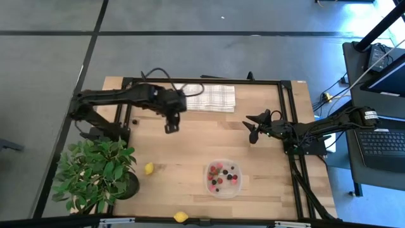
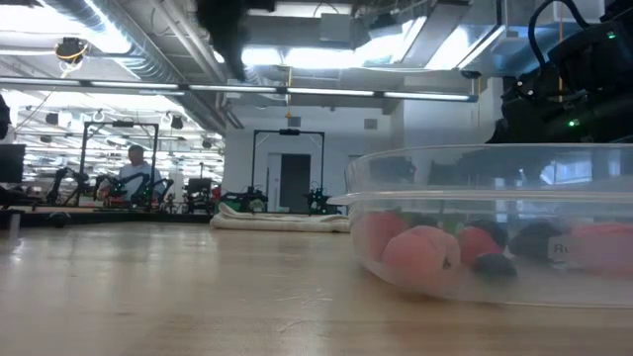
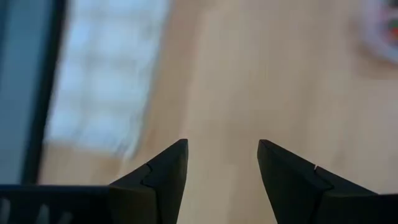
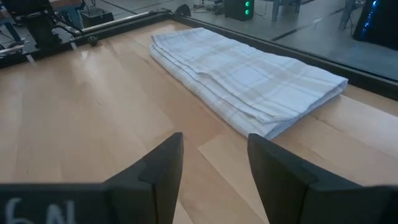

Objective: Pick and placing Produce into tupperware
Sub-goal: Put the dark purple cherry into the transparent bin

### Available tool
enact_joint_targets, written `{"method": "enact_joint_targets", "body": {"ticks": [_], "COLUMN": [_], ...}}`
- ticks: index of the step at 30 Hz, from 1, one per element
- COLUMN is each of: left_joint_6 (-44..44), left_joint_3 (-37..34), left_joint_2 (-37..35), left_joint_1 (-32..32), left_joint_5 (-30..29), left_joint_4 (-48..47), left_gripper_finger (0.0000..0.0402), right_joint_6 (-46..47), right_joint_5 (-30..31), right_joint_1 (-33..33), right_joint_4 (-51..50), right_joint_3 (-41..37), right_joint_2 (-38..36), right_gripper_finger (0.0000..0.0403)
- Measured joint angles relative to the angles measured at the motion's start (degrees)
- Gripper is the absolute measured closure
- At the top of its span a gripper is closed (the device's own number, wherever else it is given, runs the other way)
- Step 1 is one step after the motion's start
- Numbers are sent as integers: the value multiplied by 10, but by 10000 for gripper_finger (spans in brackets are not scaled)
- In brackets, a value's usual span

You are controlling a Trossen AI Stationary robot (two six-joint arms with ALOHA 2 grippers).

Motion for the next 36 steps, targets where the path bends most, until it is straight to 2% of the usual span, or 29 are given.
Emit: {"method": "enact_joint_targets", "body": {"ticks": [3, 5, 13, 20, 29, 36], "left_joint_6": [-39, -66, -125, -208, -197, -151], "left_joint_3": [-45, -71, -170, -247, -356, -404], "left_joint_2": [-43, -69, -135, -143, -143, -143], "left_joint_1": [13, 24, 55, 85, 144, 175], "left_joint_5": [-67, -85, -85, -83, -84, -83], "left_joint_4": [-4, -6, -36, -96, -92, -71], "left_gripper_finger": [214, 214, 214, 214, 214, 214], "right_joint_6": [0, 0, 0, -2, -4, -4], "right_joint_5": [0, 0, 1, 2, 3, 3], "right_joint_1": [0, 0, 0, -3, -24, -41], "right_joint_4": [0, 0, 3, 7, 7, 7], "right_joint_3": [0, 0, 0, 0, 0, 0], "right_joint_2": [0, 0, 0, 0, 0, 0], "right_gripper_finger": [221, 221, 221, 221, 221, 221]}}
